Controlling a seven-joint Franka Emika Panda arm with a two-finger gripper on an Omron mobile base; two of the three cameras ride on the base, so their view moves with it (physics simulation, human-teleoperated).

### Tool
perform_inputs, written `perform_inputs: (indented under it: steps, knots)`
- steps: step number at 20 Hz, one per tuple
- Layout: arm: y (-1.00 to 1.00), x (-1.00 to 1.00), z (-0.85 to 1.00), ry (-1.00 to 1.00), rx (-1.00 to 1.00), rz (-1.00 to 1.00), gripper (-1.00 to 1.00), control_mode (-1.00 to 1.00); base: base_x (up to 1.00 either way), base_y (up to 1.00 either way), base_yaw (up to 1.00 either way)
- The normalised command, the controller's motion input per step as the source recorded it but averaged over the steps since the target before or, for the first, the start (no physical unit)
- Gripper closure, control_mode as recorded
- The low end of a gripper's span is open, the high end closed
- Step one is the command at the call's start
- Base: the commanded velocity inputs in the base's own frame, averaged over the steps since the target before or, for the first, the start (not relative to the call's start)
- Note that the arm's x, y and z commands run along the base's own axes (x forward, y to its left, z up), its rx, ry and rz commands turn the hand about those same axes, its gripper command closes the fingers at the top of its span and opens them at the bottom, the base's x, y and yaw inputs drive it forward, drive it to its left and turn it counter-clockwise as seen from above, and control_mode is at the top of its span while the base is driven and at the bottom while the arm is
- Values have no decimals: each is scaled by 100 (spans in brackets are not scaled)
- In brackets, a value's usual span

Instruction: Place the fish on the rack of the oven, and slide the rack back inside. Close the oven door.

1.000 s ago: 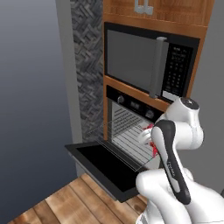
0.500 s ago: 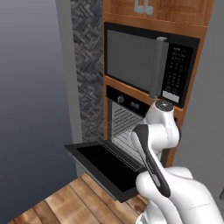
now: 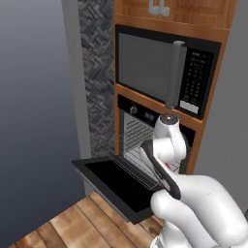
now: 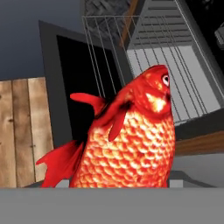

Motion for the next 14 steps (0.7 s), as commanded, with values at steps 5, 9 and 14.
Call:
perform_inputs:
  steps: [5,9,14]
  knots:
    - [0,22,-31,7,-16,2,100,-100,0,0,0]
    - [-2,3,-36,8,-20,0,100,-100,0,0,0]
    - [0,29,-20,3,-5,1,100,-100,0,0,0]
